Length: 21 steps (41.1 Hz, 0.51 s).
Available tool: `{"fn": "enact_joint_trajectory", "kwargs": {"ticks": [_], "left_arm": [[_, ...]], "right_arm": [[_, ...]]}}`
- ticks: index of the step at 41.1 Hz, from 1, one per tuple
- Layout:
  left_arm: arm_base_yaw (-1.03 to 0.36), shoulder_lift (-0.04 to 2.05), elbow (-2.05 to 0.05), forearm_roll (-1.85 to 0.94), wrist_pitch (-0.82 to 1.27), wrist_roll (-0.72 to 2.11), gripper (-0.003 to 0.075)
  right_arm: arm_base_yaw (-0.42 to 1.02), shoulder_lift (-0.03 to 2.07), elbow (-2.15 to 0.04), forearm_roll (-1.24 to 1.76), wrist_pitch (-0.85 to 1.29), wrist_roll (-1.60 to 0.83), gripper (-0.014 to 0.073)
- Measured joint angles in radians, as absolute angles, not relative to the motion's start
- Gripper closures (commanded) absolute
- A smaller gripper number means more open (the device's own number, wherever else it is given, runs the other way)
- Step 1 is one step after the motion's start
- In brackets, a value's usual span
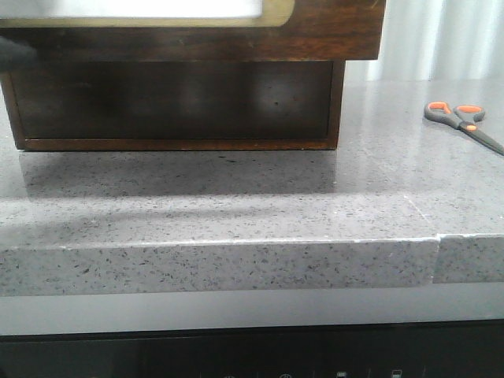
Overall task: Put scissors in drawer with both arms
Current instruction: 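Pull the drawer open toward the robot with the left gripper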
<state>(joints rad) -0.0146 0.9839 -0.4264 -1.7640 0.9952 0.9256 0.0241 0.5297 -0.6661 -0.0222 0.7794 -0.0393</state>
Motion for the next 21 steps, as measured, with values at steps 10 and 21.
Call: {"fn": "enact_joint_trajectory", "kwargs": {"ticks": [10, 21], "left_arm": [[-0.015, 0.954, -0.426, -1.631, 0.999, 0.926, 0.031], [-0.015, 0.761, -0.447, -1.439, 0.994, 0.83, 0.0311]], "right_arm": [[0.024, 0.53, -0.666, -0.022, 0.779, -0.039, 0.0055], [0.024, 0.53, -0.666, -0.022, 0.779, -0.039, 0.0055]]}}
